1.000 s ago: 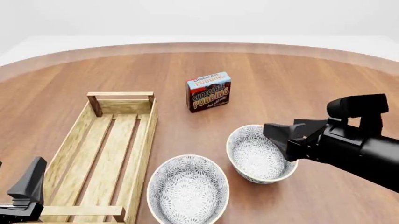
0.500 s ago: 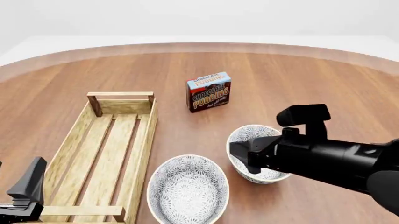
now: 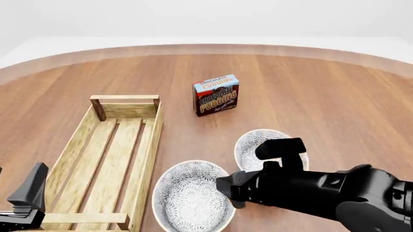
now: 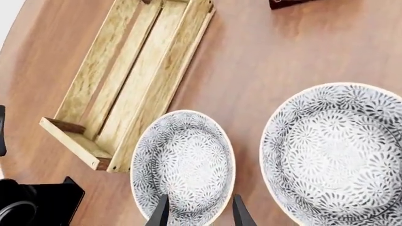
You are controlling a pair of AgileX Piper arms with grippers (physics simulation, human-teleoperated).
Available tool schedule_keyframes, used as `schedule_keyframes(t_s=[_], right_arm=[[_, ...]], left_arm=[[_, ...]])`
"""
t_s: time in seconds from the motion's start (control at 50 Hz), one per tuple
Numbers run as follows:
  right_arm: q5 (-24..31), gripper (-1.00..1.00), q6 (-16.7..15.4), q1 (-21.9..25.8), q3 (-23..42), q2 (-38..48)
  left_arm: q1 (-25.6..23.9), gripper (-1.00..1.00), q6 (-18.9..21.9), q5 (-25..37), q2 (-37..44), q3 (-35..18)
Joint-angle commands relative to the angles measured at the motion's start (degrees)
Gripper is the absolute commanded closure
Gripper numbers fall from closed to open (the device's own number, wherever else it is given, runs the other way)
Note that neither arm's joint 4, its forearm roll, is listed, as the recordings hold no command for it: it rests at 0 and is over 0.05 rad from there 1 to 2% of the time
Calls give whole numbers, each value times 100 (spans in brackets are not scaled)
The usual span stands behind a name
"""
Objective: Stack the left bowl on the right bowl and place them in the tray.
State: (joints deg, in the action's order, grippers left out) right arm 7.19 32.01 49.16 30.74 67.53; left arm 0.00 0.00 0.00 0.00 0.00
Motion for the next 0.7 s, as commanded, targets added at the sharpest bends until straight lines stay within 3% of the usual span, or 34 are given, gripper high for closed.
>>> schedule_keyframes(t_s=[0.02,0.34,0.7], right_arm=[[-258,-100,262,58,-328,116],[-605,-100,509,-38,-828,363],[-980,-100,611,33,-734,797]], left_arm=[[0,-100,0,0,0,0],[0,-100,0,0,0,0],[0,-100,0,0,0,0]])
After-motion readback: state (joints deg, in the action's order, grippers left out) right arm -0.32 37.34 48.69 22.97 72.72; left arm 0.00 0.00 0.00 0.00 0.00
